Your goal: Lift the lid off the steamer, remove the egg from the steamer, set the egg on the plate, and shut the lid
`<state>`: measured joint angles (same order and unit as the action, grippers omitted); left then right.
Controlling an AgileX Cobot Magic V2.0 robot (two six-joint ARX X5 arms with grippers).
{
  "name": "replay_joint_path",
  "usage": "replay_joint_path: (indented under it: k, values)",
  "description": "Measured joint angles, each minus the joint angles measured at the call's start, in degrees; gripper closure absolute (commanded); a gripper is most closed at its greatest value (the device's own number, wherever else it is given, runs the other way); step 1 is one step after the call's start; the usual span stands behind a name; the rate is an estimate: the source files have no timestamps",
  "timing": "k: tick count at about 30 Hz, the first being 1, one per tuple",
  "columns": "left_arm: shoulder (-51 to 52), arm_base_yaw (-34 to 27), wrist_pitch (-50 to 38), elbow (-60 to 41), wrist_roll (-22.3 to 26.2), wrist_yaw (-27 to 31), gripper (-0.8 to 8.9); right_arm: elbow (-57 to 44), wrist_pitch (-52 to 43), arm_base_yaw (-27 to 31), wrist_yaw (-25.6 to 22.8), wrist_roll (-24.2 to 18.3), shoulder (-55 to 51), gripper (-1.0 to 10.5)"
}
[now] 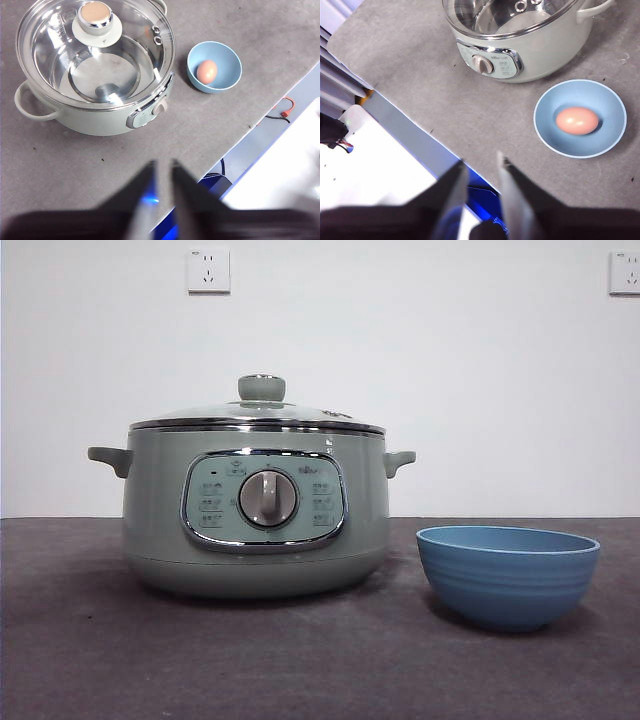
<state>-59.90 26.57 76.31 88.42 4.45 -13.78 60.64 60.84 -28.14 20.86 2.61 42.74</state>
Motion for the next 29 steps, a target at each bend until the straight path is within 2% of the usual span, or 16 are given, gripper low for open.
replay_joint_path:
  k: [24, 27, 29]
  values:
    - [-0.09, 0.00, -2.08, 0.00, 0.20, 0.44, 8.17, 0.00, 0.00, 0.00, -0.04, 0.00, 0.02, 9.5]
    - [0.15, -0.76, -6.71, -0.15, 3.54, 0.35, 8.17, 0.00, 0.00, 0.00, -0.04, 0.00, 0.02, 9.5]
    - [1.62, -2.25, -14.95, -1.66, 8.02, -0.31, 8.17, 0.00, 0.00, 0.00, -0.02, 0.00, 0.00, 9.5]
